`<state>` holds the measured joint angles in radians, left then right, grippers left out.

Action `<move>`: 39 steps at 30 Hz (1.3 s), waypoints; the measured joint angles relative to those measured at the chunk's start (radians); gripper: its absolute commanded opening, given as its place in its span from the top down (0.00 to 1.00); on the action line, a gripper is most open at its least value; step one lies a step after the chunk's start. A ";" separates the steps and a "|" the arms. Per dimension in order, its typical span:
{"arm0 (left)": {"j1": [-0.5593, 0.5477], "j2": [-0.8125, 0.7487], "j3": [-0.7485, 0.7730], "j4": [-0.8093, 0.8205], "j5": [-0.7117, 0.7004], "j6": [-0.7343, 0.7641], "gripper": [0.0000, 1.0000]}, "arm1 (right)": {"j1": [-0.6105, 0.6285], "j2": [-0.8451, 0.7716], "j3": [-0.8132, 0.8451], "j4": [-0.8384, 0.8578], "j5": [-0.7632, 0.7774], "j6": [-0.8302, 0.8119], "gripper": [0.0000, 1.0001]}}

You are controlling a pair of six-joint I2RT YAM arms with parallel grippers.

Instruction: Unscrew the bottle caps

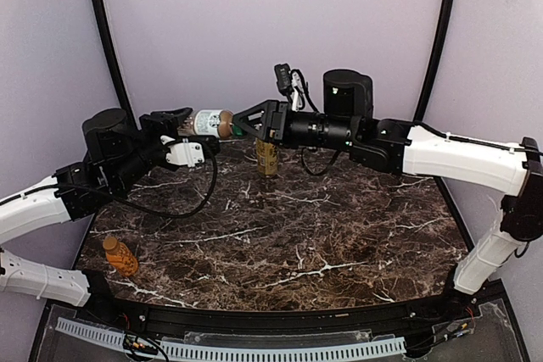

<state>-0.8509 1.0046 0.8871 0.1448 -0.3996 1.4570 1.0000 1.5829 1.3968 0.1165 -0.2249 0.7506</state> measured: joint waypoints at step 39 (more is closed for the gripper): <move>0.012 0.009 0.286 -0.769 0.295 -0.411 0.77 | 0.122 0.021 0.161 -0.383 0.021 -0.919 1.00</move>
<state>-0.8391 1.0134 1.1728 -0.6243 -0.1047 1.0458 1.1225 1.6035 1.5578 -0.2668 -0.2039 -0.1688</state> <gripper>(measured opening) 0.457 0.376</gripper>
